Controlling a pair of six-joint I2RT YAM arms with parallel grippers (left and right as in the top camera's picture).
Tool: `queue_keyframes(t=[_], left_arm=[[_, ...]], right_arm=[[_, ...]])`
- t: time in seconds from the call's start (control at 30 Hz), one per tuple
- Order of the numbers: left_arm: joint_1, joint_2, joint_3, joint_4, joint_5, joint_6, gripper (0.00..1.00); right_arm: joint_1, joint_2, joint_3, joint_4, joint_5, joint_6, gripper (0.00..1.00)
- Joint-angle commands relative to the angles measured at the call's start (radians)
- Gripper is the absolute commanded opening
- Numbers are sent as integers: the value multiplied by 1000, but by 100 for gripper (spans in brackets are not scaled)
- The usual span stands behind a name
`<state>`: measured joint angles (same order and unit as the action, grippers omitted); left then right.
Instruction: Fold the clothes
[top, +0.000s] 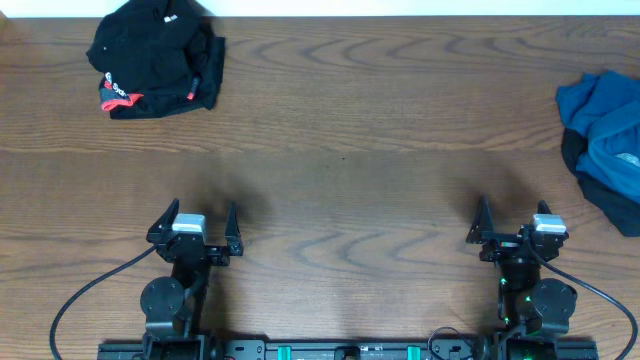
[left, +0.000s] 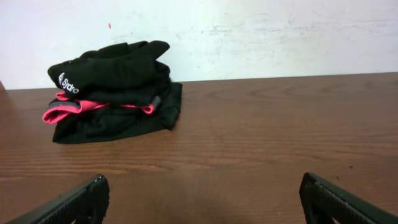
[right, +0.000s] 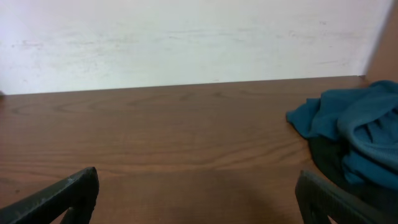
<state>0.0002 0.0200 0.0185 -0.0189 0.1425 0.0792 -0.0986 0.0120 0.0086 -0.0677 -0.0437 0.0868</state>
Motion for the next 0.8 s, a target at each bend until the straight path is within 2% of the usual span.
queue_keyframes(t=[0.0,0.77], left_arm=[[5,3,-14,-37,11,6,98],[5,3,-14,-37,11,6,99]], right_arm=[[9,-6,-3,-3,14,9,99],[9,-6,-3,37,11,21,99]])
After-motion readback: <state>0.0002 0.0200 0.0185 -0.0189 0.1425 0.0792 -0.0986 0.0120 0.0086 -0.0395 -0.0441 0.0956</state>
